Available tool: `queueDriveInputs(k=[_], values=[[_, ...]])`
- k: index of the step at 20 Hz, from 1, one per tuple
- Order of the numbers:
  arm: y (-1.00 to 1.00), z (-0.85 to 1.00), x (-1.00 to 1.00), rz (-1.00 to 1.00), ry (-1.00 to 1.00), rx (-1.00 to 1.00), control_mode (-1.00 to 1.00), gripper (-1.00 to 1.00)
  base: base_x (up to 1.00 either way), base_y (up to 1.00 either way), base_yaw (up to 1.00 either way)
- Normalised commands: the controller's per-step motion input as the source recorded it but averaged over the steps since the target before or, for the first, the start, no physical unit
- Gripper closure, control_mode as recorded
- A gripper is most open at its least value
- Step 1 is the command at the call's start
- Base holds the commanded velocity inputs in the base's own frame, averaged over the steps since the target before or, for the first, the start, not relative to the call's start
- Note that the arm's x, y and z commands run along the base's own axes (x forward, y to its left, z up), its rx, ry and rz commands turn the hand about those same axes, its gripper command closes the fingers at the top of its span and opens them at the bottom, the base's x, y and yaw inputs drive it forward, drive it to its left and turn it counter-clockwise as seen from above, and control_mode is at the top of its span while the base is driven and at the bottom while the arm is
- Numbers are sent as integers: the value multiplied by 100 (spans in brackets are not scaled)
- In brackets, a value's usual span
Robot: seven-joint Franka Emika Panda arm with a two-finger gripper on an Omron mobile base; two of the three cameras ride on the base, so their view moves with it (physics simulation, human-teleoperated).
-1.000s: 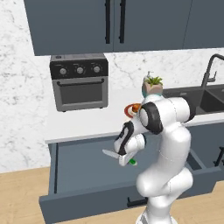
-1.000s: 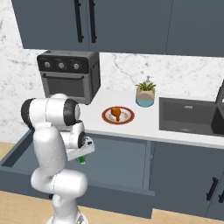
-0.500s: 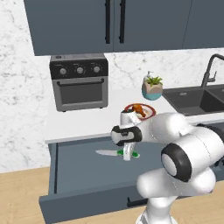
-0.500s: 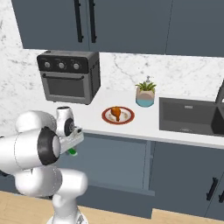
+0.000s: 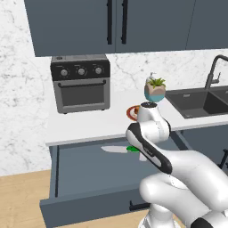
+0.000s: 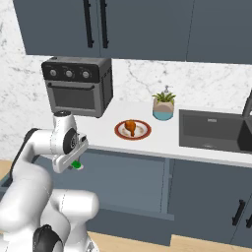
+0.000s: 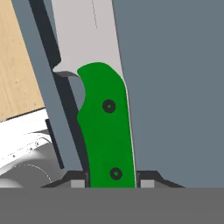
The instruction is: Pick up the knife from the drawer and place it on the cutting board. Then place the meat from the plate to the cutting board.
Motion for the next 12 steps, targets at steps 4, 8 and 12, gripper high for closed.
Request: queueDriveInputs(k=[4,8,12], values=[[-26,96,-3,6,-12,2,-100,100,0,0,0],[-3,87,0,1,-4,0,-100,100,0,0,0],[0,57,0,0,0,0,-100,100,0,0,0]])
